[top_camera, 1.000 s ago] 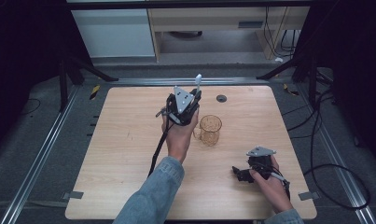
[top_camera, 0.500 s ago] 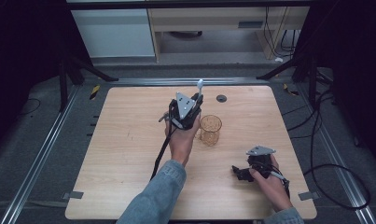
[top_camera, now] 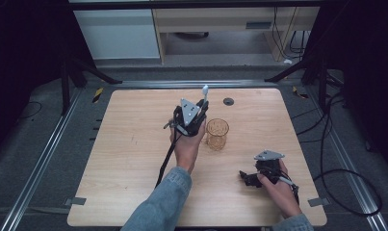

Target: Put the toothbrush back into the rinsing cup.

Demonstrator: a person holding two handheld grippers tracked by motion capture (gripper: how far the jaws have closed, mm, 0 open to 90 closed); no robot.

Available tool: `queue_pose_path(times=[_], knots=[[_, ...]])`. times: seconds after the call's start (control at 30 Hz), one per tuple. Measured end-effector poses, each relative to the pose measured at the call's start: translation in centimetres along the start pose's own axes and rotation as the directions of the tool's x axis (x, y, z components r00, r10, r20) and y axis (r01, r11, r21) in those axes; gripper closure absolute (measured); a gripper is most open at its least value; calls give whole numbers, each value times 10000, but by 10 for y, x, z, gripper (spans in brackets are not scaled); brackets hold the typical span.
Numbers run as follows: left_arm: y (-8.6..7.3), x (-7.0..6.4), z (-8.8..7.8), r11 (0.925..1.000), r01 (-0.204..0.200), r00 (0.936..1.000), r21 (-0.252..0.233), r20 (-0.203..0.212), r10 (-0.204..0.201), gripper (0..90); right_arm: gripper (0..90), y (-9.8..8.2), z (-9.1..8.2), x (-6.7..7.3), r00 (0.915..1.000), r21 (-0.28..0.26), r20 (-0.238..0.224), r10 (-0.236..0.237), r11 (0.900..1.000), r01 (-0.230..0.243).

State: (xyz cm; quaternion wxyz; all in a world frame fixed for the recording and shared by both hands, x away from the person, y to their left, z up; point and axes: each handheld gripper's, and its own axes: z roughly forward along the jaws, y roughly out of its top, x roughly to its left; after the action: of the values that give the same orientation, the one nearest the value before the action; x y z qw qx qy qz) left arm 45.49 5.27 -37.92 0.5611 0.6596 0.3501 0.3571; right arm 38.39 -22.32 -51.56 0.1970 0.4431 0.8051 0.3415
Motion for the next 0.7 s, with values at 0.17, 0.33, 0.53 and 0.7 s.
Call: queue_pose_path(times=[0.17,0.33,0.53,0.7], knots=[[-2,1,-1,10000,16,10000,-22,-5,-16,791,3,0,0,0,10000,2,0,4,10000,-4],[-4,2,-1,9998,191,9998,-73,-30,-192,791,4,0,0,0,10000,3,1,5,10000,-5],[-7,3,-1,9997,255,9997,-39,37,-255,792,3,0,0,0,10000,0,1,4,10000,-4],[-8,2,-1,9997,248,9997,-70,37,-248,792,3,0,0,0,10000,3,-1,1,10000,-1]])
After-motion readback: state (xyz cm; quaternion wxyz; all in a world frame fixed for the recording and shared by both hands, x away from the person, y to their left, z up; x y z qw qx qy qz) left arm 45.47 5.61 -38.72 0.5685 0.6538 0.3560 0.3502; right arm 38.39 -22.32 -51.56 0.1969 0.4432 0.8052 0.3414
